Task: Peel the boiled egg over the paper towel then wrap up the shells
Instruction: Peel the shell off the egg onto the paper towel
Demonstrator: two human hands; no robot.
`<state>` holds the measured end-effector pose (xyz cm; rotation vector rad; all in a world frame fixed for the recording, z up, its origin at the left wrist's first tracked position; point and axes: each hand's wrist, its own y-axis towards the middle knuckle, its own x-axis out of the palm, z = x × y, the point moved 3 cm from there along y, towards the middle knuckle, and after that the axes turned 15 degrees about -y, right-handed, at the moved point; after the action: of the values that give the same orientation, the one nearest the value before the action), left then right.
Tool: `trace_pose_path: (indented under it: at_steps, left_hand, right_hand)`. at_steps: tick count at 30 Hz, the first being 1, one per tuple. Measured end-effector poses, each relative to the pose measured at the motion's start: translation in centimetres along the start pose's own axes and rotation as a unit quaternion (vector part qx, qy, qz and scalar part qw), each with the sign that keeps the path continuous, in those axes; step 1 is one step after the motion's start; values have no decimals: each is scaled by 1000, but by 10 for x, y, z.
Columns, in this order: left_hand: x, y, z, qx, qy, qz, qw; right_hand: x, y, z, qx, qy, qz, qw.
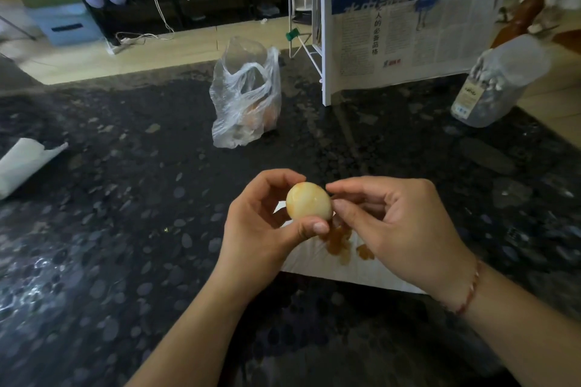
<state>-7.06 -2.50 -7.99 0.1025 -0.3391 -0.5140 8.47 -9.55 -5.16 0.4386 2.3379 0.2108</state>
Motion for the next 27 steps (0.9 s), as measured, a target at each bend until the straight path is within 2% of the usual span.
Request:
trace_pose_path:
  at_steps: [4,10,14,16,21,25,27]
  left_hand:
    - [1,-1,-2,-1,19,5,1000]
    - [3,-2,-5,4,34,1,999]
    - [2,-1,-5,3,36,-2,999]
    - [1,-1,-6,2,31,-1,1000]
    - [0,-1,-6,-17,-9,8,1000]
    - [-4,1,-7,-29,-38,12,999]
    - [-5,1,-8,-43,-66,11,997]
  right_hand:
    - [0,-2,-2,-39,-68,23,997]
    - [4,-5,-4,-145,-207,77,964]
    - [6,-7,-5,-194,-264,63,943]
    - [5,-5,-5,-178,-258,68,947]
    - [-4,3,0,-82,-164,69,981]
    - [-7,3,1,-62,-161,53,984]
    - [-6,1,1,-53,-191,22,980]
